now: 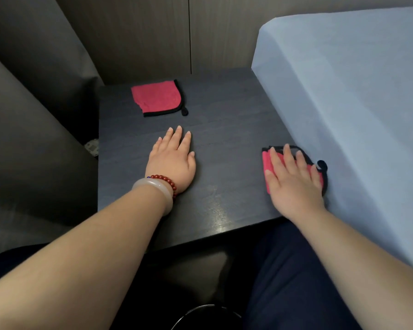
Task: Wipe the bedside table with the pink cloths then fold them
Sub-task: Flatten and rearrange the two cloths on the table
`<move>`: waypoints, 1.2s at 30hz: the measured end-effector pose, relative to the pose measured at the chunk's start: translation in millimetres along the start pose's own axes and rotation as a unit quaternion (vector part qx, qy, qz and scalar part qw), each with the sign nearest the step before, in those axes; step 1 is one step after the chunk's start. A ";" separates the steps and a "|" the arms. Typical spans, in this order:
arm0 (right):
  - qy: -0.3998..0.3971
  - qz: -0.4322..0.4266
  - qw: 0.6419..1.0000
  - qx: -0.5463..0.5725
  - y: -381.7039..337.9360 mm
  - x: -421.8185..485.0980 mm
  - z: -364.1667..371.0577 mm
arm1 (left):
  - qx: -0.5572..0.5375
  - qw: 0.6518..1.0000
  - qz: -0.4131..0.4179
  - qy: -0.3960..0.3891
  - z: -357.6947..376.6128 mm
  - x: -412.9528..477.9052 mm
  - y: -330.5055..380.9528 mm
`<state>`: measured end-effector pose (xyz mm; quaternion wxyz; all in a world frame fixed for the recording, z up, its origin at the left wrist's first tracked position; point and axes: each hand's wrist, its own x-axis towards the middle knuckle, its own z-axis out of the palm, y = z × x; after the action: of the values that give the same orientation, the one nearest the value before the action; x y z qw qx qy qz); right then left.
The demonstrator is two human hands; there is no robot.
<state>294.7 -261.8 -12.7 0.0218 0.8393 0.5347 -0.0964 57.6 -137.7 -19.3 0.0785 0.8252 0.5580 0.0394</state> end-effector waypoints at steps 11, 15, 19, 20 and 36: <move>0.016 -0.110 0.994 -0.017 -21.7 -5.4 3.5 | -0.014 1.000 0.002 0.005 -0.9 -0.8 -0.2; 0.015 -0.011 1.000 0.011 -22.5 6.5 0.2 | -0.016 1.000 0.000 0.006 -0.4 -0.6 -1.2; 0.028 -0.163 0.986 0.006 -82.0 -41.8 16.1 | -0.043 0.999 0.003 0.012 0.2 0.1 -3.5; 0.021 -0.192 0.981 0.003 -85.1 -45.4 16.9 | -0.055 0.998 0.005 0.013 -0.6 -0.5 -4.0; 0.026 -0.271 0.962 0.021 -130.4 -85.7 29.0 | -0.006 0.999 0.039 0.014 -13.2 -11.5 -71.3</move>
<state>138.0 -286.6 -16.6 -0.0365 0.6656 0.7402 -0.0875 -14.0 -121.2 -18.4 0.0740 0.8449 0.5266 0.0578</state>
